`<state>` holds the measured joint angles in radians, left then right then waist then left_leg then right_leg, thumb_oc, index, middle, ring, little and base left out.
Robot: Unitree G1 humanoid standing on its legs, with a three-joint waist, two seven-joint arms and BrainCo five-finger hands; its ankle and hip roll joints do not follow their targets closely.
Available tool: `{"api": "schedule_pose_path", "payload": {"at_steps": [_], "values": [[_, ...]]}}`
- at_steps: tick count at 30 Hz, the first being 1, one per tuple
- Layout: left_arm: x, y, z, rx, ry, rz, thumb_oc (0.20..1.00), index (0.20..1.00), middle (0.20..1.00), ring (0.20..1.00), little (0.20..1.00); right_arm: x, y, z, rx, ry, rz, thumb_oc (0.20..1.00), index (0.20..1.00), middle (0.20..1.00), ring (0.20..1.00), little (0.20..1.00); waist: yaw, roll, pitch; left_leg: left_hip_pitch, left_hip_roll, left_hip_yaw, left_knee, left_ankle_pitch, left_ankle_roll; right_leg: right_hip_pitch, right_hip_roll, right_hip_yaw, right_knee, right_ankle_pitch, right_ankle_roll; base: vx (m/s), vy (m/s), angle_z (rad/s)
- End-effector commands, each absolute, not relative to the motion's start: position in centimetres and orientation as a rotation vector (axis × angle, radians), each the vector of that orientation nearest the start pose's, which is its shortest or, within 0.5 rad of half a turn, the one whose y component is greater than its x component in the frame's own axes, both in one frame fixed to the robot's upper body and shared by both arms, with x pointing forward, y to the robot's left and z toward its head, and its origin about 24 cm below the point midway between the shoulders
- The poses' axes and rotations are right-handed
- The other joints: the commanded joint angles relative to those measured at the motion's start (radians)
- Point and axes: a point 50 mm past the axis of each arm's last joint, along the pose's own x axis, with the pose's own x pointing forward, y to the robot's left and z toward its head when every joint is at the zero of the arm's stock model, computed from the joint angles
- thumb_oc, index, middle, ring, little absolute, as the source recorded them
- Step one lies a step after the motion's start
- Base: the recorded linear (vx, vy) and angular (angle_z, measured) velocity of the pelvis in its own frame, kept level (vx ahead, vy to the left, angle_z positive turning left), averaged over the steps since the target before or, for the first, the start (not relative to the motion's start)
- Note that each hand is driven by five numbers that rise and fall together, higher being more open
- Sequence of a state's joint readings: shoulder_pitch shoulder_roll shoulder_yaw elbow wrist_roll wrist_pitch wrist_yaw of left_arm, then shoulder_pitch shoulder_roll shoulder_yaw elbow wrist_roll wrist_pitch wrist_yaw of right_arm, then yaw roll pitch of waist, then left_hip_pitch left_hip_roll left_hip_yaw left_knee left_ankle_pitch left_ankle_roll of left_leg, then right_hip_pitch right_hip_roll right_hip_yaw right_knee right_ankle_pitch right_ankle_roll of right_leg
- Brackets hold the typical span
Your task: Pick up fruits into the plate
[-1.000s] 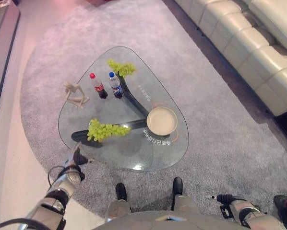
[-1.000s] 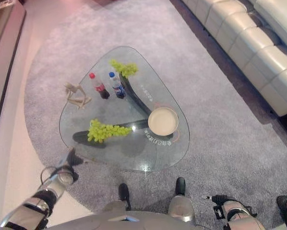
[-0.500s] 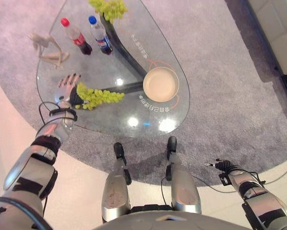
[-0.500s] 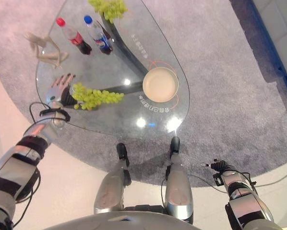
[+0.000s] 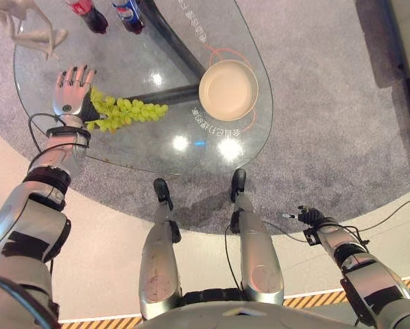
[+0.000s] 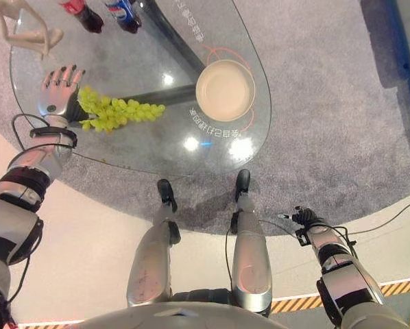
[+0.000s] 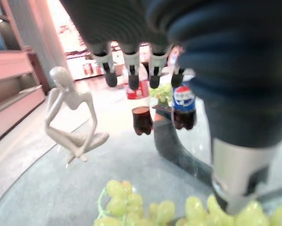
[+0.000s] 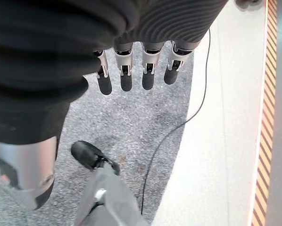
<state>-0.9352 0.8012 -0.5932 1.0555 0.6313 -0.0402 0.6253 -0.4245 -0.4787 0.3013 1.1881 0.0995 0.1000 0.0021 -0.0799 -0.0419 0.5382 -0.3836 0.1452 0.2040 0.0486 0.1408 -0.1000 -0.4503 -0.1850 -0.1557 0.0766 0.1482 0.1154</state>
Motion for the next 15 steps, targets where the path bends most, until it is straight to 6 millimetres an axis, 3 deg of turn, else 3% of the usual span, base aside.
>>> {"api": "schedule_pose_path", "payload": {"at_steps": [1, 10, 15], "values": [[36.4, 33.0, 19.9, 1.754, -0.220, 0.621, 1.000, 1.000, 1.000, 1.000, 1.000, 23.5, -31.8, -6.4, -0.578, 0.916, -0.162, 1.000, 1.000, 1.000, 1.000, 1.000, -0.019, 0.007, -0.018, -0.117, -0.071, 0.000, 0.150, -0.127, 0.023, -0.086, 0.037, -0.012, 0.150, -0.124, -0.007, 0.00, 0.000, 0.00], [36.7, 32.7, 18.8, 1.850, -0.138, 0.452, 1.000, 1.000, 1.000, 1.000, 1.000, 24.8, -32.4, -5.0, -0.603, 0.853, -0.190, 1.000, 1.000, 1.000, 1.000, 1.000, -0.032, 0.020, -0.018, -0.212, -0.073, 0.003, 0.179, -0.127, 0.022, -0.186, 0.048, -0.003, 0.174, -0.119, -0.014, 0.00, 0.010, -0.01], [36.3, 32.9, 18.4, 1.863, -0.158, 0.469, 1.000, 1.000, 1.000, 1.000, 1.000, 25.4, -32.9, -4.0, -0.607, 0.819, -0.205, 1.000, 1.000, 1.000, 1.000, 1.000, -0.036, 0.027, -0.018, -0.254, -0.079, 0.001, 0.203, -0.132, 0.023, -0.223, 0.051, 0.002, 0.187, -0.119, -0.019, 0.00, 0.021, -0.04]]}}
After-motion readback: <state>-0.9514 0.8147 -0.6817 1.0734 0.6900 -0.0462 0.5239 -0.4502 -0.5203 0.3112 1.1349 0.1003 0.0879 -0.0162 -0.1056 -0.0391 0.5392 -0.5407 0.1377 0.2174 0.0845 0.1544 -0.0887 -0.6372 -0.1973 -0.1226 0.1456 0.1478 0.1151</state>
